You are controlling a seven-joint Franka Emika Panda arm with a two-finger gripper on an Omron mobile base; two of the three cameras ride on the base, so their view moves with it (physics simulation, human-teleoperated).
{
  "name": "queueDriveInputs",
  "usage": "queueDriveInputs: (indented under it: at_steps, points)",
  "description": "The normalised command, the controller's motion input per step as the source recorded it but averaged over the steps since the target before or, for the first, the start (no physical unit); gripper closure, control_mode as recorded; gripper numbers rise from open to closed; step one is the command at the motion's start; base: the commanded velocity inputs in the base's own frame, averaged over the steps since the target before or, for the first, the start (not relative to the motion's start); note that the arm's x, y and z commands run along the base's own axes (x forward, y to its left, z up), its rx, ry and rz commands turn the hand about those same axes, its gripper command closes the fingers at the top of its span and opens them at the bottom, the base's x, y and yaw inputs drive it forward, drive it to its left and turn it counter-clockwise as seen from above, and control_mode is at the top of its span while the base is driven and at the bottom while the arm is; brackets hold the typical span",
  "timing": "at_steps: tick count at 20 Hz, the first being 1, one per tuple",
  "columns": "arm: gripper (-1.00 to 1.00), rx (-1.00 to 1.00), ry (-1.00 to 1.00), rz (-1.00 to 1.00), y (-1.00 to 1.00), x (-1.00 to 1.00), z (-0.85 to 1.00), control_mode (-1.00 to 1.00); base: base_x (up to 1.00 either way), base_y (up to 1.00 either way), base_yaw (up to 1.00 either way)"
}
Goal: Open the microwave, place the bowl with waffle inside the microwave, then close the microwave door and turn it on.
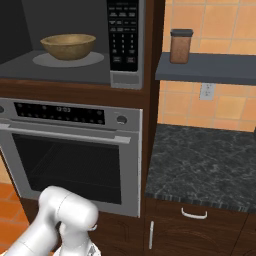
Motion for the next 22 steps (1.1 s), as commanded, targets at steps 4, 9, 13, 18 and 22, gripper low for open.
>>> queueDriveInputs:
  at_steps: [4,9,13,18,22]
  points:
    - [-1.0,0.01,-0.21,0.01,0.6,0.0,0.0,-1.0,0.0,0.0,0.0]
    - [-1.0,0.07,-0.09,0.0,0.51,0.0,0.0,-1.0,0.0,0.0,0.0]
    - [-1.0,0.13,-0.01,0.0,0.52,0.0,0.0,-1.0,0.0,0.0,0.0]
    - [-1.0,0.12,0.0,0.0,0.58,0.0,0.0,-1.0,0.0,0.0,0.0]
    - [-1.0,0.1,-0.03,0.0,0.6,0.0,0.0,-1.0,0.0,0.0,0.0]
